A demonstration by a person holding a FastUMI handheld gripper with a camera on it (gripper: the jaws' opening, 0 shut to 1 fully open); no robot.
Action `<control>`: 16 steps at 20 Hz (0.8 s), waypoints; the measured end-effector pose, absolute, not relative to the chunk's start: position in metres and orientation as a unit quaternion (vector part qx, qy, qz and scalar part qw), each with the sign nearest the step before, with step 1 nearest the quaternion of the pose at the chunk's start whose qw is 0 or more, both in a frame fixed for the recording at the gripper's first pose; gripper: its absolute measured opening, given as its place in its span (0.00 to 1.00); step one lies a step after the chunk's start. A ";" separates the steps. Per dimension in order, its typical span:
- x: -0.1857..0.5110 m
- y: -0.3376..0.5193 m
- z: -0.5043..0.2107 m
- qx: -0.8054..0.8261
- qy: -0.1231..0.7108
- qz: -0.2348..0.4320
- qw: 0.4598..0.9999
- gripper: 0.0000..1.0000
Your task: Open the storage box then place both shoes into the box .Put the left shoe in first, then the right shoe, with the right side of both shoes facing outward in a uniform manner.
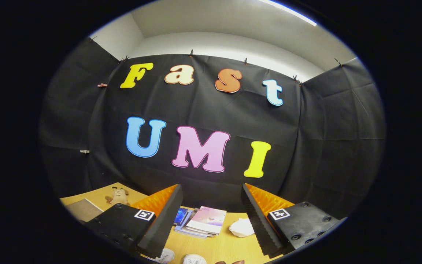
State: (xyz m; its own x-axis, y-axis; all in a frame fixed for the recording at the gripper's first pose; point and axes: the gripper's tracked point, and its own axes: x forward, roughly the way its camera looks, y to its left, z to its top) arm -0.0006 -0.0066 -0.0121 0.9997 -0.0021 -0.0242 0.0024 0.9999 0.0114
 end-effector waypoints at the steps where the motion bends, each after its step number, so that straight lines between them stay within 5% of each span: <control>1: 0.000 -0.006 -0.014 0.003 0.015 0.000 1.000 0.97; 16: -0.006 -0.001 -0.022 -0.002 0.031 0.005 1.000 0.97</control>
State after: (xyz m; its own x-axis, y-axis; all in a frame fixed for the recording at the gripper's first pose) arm -0.0061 -0.0011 -0.0217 0.9980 0.0093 -0.0618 -0.0096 0.9999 -0.0045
